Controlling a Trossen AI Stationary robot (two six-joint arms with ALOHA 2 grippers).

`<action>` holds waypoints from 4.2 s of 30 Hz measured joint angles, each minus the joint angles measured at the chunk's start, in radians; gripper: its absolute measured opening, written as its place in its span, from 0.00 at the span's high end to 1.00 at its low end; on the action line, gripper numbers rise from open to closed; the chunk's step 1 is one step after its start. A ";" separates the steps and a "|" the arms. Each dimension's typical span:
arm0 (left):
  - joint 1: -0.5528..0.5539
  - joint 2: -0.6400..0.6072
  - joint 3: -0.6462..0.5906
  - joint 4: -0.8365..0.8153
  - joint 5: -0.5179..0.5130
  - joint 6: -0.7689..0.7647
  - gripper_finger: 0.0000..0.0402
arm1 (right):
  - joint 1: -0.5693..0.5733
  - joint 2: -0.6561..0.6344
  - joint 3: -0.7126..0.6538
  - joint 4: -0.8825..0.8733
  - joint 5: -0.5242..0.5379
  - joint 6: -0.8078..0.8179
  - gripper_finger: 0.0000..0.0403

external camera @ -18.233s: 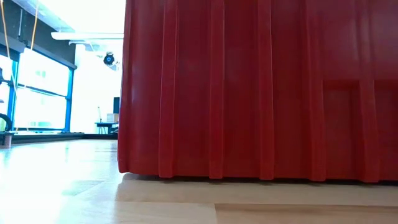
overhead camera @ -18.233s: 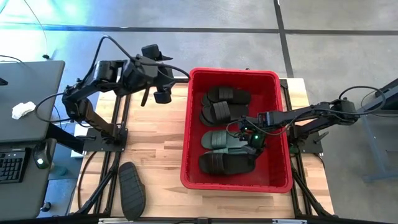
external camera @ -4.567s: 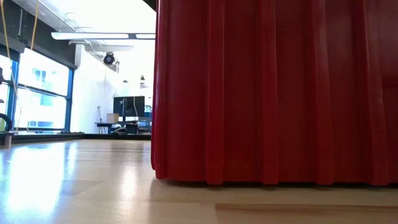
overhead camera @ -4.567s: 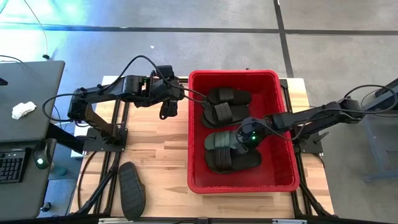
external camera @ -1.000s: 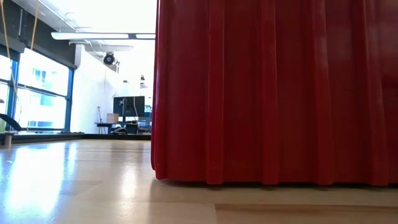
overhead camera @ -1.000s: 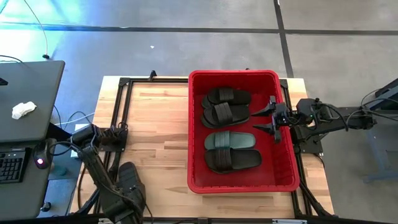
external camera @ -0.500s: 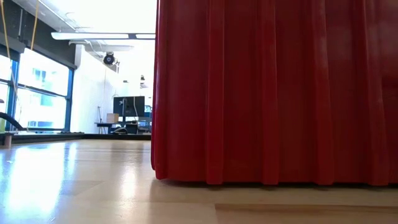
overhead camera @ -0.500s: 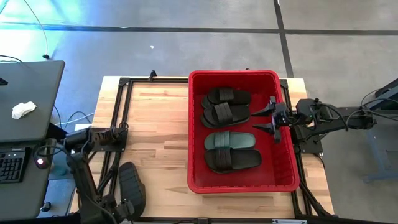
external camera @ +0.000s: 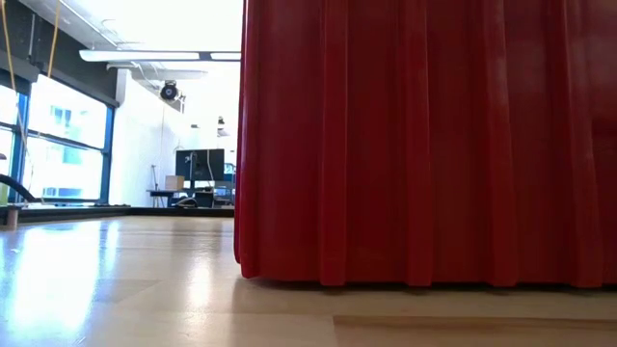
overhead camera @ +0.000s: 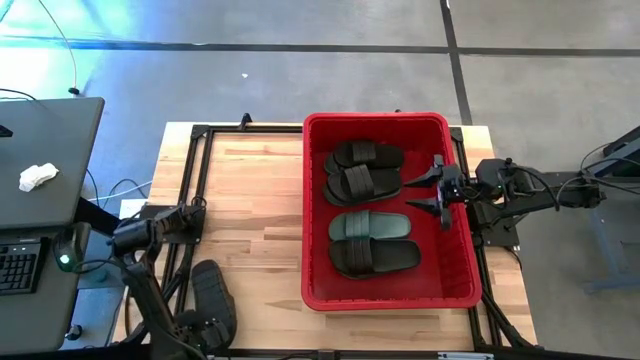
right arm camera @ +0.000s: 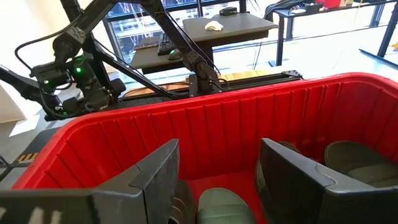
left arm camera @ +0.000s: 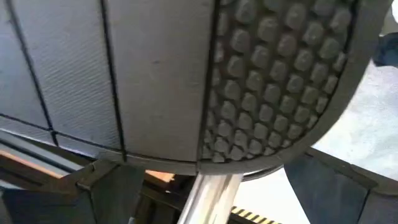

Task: Pick and place slides into bin
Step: Put the black slide into the red container

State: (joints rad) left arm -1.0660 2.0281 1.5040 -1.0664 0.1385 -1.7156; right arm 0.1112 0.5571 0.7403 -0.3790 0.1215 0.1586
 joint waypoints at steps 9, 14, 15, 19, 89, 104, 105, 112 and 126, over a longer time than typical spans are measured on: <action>0.020 0.000 0.000 0.000 -0.014 -0.076 0.12 | 0.000 0.000 0.000 -0.001 0.000 0.024 0.47; 0.039 0.000 0.000 0.006 -0.065 -0.069 0.12 | 0.000 0.000 0.000 -0.002 0.000 0.024 0.47; 0.043 0.000 0.000 0.006 -0.079 -0.070 0.12 | 0.000 0.000 0.000 -0.002 0.000 0.024 0.47; 0.079 0.000 0.000 0.005 -0.185 -0.033 0.12 | 0.000 0.000 0.000 -0.002 0.000 0.025 0.47; 0.419 0.104 0.176 -0.279 -0.277 0.705 0.12 | 0.000 0.000 -0.001 -0.027 -0.019 -0.055 0.47; 0.418 0.108 0.178 -0.243 -0.229 0.757 0.12 | 0.000 0.000 -0.001 -0.027 -0.019 -0.055 0.47; 0.419 0.108 0.178 -0.243 -0.213 0.773 0.12 | 0.000 0.000 -0.001 -0.028 -0.019 -0.055 0.47; 0.411 0.112 0.178 -0.239 -0.204 0.854 0.12 | 0.000 0.000 -0.001 -0.034 -0.019 -0.055 0.47; 0.401 0.114 0.072 -0.201 -0.343 0.826 0.12 | 0.000 0.000 -0.001 -0.051 -0.017 -0.054 0.47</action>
State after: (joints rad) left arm -0.6648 2.1422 1.5764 -1.2676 -0.2043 -0.8892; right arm 0.1112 0.5568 0.7391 -0.4301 0.1041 0.1043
